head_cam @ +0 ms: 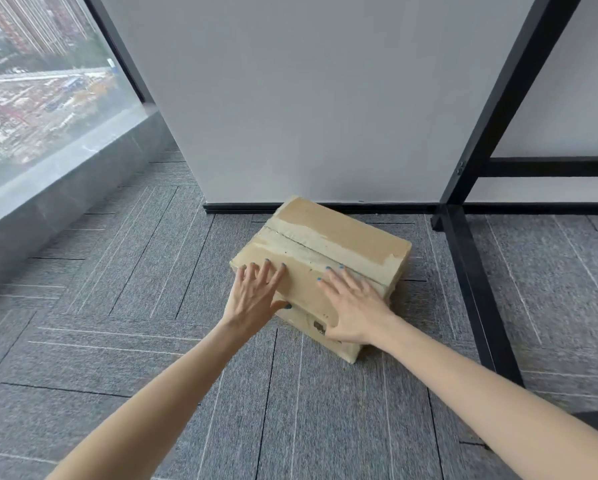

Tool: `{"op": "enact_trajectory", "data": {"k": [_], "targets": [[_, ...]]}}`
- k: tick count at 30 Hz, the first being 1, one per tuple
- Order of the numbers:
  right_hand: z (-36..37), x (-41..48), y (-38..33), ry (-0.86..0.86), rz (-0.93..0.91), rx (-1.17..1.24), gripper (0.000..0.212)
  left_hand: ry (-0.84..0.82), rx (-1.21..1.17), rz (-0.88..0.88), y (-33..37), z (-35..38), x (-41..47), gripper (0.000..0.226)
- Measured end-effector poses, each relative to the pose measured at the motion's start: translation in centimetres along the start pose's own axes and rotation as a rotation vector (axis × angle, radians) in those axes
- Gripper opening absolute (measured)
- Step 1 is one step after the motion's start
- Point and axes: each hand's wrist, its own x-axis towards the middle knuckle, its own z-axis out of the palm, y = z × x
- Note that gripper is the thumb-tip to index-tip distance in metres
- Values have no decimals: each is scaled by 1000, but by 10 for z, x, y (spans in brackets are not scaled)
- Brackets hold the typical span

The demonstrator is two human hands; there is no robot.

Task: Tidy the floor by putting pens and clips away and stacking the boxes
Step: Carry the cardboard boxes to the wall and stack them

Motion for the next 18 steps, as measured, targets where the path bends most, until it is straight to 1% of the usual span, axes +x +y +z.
{"op": "enact_trajectory", "data": {"k": [3, 6, 8, 9, 11, 14, 18], "targets": [[-1, 1, 28, 52, -7, -48, 84, 2, -5, 15, 6, 0, 15, 73], [0, 2, 50, 109, -12, -111, 71, 1, -57, 32, 9, 4, 30, 65], [3, 5, 61, 136, 6, -165, 67, 7, -98, 30, 10, 6, 37, 62], [4, 8, 66, 150, 22, -189, 69, 13, -112, 30, 10, 7, 40, 61], [4, 16, 74, 172, 56, -217, 83, 26, -125, 32, 9, 9, 47, 65], [0, 29, 83, 185, 102, -235, 100, 46, -109, 29, 9, 11, 60, 76], [-3, 45, 95, 203, 126, -274, 98, 74, -95, 25, 8, 16, 80, 91]]}}
